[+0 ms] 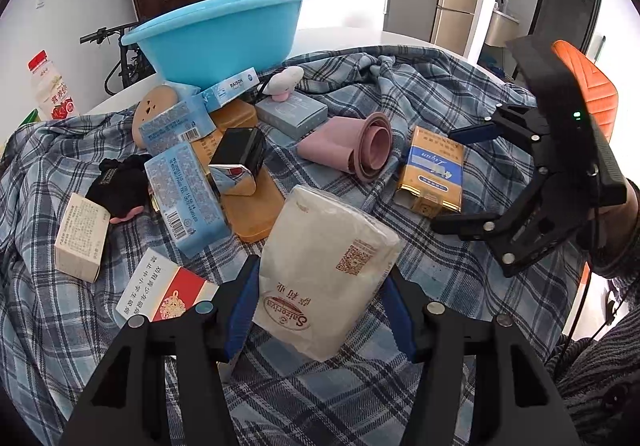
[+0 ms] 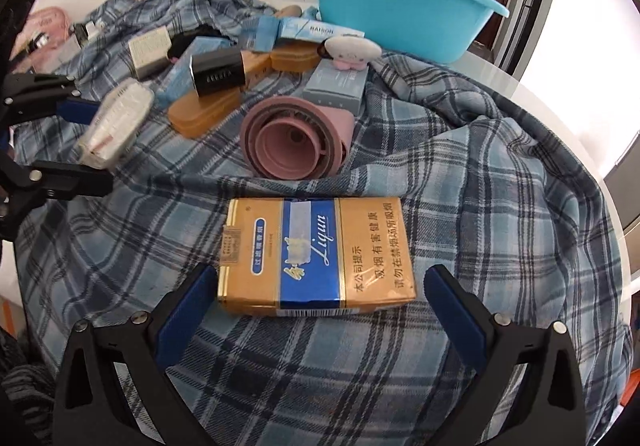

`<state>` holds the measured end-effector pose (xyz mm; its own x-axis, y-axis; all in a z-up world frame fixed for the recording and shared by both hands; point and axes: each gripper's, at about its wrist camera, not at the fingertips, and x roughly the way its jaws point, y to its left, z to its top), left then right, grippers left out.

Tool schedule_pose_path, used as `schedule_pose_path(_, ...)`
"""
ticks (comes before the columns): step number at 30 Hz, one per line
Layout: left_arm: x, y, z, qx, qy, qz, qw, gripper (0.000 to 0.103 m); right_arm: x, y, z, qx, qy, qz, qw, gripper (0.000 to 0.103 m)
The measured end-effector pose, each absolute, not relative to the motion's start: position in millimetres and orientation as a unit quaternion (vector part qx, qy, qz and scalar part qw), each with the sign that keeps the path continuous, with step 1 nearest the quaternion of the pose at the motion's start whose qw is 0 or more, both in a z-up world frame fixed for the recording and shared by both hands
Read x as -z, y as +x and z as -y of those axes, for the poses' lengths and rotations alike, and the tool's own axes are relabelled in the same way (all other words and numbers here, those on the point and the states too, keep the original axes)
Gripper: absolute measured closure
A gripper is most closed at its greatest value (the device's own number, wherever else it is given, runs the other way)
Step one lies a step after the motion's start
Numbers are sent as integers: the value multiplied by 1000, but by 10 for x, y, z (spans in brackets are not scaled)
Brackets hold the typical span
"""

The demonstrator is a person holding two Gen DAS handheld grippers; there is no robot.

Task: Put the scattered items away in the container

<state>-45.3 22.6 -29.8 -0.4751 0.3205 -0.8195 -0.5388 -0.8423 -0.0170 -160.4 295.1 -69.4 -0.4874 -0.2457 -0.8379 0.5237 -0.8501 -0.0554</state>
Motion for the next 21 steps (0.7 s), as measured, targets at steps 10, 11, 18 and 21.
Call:
schedule_pose_path(10, 345, -474, -203, -850, -449, -120, 247, 45, 433, -1429, -3136, 869, 423, -89, 239, 18)
schedule_pose_path(11, 344, -474, -200, -851, -448, -117, 246, 45, 422, -1395, -3143, 868, 424, -87, 243, 18)
schedule_pose_path(18, 276, -427, -192, -855, -442, -104, 250, 45, 345, -1240, -3137, 864, 427, -79, 256, 18)
schedule_pose_path(21, 239, -396, -185, -857, -441, -104, 246, 45, 288, -1186, -3153, 866, 420, -73, 259, 18)
